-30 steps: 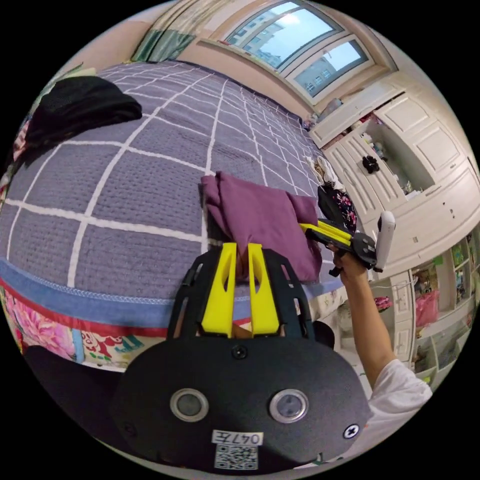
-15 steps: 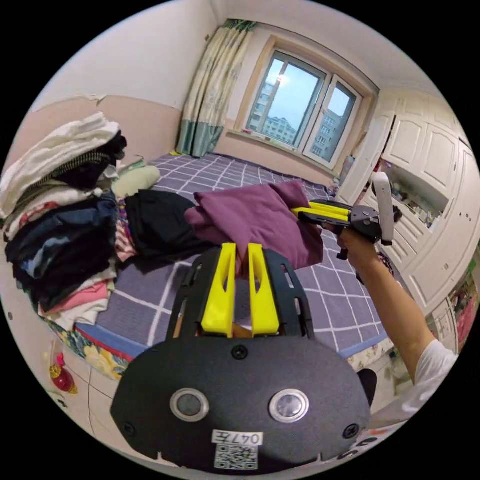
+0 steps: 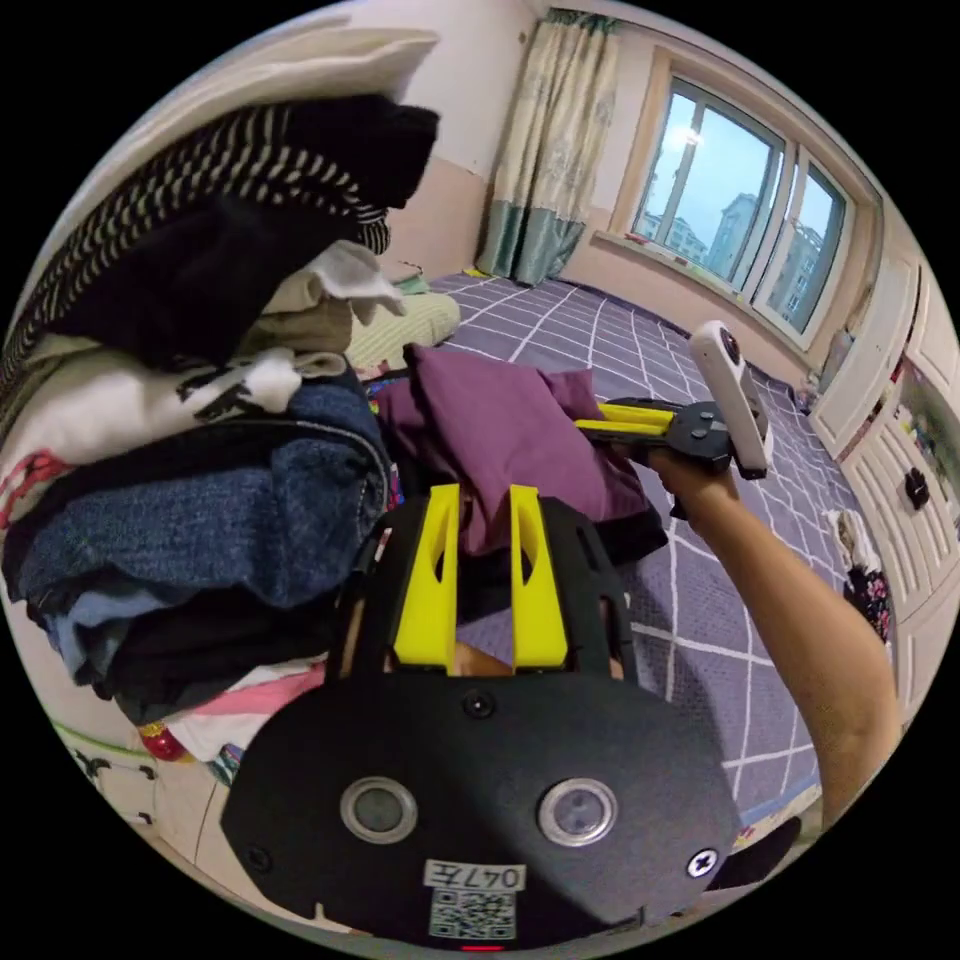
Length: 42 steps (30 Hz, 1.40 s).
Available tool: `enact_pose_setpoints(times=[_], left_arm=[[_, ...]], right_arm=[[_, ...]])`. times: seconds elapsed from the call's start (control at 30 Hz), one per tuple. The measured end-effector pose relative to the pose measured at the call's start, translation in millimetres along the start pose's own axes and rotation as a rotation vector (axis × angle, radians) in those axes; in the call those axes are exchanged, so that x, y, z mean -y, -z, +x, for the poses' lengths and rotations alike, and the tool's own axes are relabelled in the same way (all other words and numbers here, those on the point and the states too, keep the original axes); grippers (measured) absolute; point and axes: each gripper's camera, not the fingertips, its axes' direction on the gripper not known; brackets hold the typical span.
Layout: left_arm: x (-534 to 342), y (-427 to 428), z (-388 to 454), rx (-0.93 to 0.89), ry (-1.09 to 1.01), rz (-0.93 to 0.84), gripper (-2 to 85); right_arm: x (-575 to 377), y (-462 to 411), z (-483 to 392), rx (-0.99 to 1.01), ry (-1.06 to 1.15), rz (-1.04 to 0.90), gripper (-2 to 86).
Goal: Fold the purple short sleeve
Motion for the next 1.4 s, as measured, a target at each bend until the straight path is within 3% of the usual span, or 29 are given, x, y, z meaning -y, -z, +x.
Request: enact_pose_setpoints(times=[0.17, 0.27, 0.33, 0.43, 0.5, 0.6, 0.67, 0.73, 0.8, 0.93, 1.03, 1.13, 1.27, 1.4], left_arm=[[-26, 56, 30, 0.162, -0.033, 0.173, 1.3], [-28, 107, 50, 0.001, -0.136, 0.335, -0.3], [-2, 99, 67, -0.049, -0.173, 0.272, -0.7], [23, 42, 76, 0.112, -0.1, 0.131, -0.7], [24, 6, 72, 0.148, -0.052, 0.019, -0.8], [24, -25, 66, 0.157, -0.022, -0.07, -0.8], [28, -9, 72, 0.124, -0.025, -0.031, -0.8], [33, 29, 92, 0.069, -0.102, 0.166, -0.9], [53, 33, 107, 0.064, -0.119, 0.21, -0.9], [121, -50, 127, 0.281, -0.111, -0.008, -0.9], [126, -117, 123, 0.322, -0.078, -0.197, -0.8], [115, -96, 143, 0.346, -0.116, -0.112, -0.8], [78, -44, 179, 0.134, -0.271, -0.142, -0.9], [8, -22, 212, -0.351, -0.326, -0.287, -1.0]], right_arm=[[-20, 29, 25, 0.037, -0.116, 0.155, 6.5], [-28, 77, 41, 0.05, -0.14, 0.291, 3.0], [-21, 89, 37, 0.074, -0.1, 0.306, 1.8], [2, 71, 21, 0.092, -0.063, 0.212, 1.1], [9, 35, 15, 0.088, -0.086, 0.08, 0.7], [4, 20, 16, 0.114, -0.118, 0.027, 0.3], [-2, 55, 19, 0.09, -0.141, 0.127, 0.2], [-16, 98, 18, 0.073, -0.152, 0.228, 0.0], [-36, 136, 10, 0.115, -0.131, 0.254, -0.1], [-53, 135, 1, 0.127, -0.113, 0.116, -0.2], [-55, 112, -2, 0.156, -0.101, -0.012, -0.5], [-48, 155, 14, 0.127, -0.155, 0.022, -0.8], [-73, 286, 32, 0.16, -0.16, 0.196, -1.2], [-163, 400, 28, 0.226, -0.238, 0.256, -1.2]])
